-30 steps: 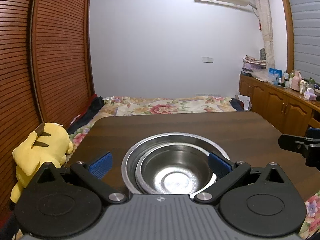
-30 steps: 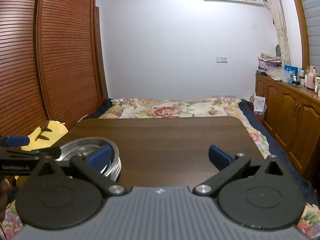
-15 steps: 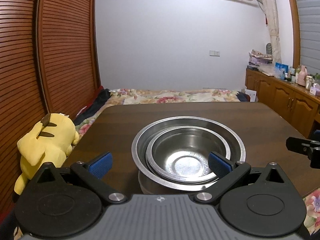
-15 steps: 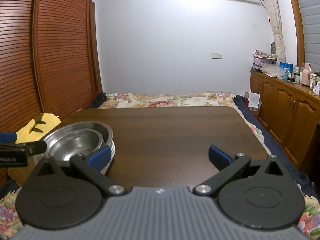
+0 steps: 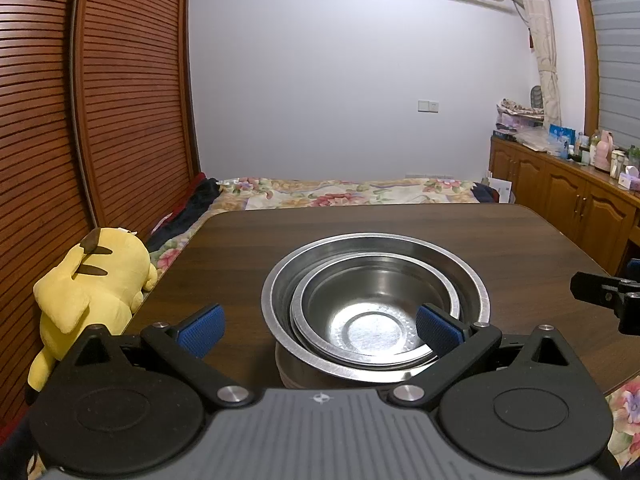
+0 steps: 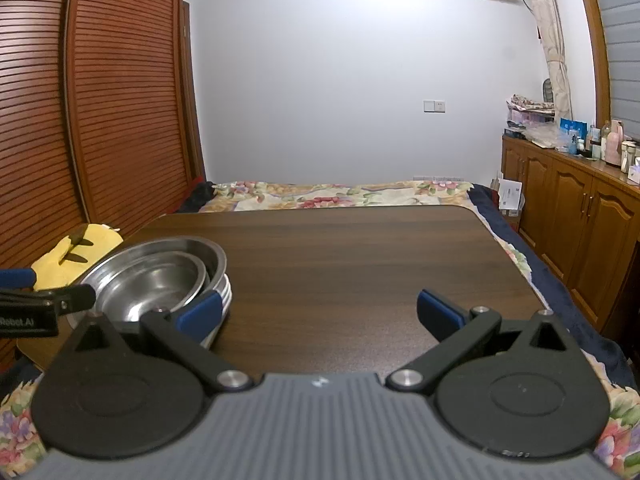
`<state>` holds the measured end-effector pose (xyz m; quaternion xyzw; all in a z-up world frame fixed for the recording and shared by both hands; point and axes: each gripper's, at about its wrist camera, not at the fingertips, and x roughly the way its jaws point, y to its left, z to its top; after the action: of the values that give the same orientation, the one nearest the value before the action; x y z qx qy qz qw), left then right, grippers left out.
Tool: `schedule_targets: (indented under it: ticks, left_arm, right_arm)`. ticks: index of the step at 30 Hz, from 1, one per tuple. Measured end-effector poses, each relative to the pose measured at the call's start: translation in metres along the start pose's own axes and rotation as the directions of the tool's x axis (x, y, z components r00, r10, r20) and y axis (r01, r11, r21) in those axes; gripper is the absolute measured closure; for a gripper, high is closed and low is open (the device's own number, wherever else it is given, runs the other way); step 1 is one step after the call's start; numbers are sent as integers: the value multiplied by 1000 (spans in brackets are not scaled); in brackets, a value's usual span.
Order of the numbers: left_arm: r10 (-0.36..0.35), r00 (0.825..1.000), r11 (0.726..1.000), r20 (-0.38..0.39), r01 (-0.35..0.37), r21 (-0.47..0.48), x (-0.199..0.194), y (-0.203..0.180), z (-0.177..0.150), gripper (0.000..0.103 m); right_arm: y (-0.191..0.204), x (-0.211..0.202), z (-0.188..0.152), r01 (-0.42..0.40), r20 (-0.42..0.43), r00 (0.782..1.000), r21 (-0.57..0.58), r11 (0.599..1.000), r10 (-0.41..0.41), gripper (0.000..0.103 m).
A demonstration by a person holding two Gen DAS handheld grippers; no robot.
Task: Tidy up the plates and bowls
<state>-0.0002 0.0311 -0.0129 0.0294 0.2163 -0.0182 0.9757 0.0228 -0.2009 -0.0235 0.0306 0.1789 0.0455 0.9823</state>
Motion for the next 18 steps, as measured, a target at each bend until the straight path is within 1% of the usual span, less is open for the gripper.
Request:
schedule_targets:
  ticks: [18]
  left_arm:
    - [2, 1000, 1000, 1, -2, 0, -1, -1, -1, 0]
  right_arm:
    - [0, 1, -1, 2, 4, 1000, -4, 1000, -2, 0]
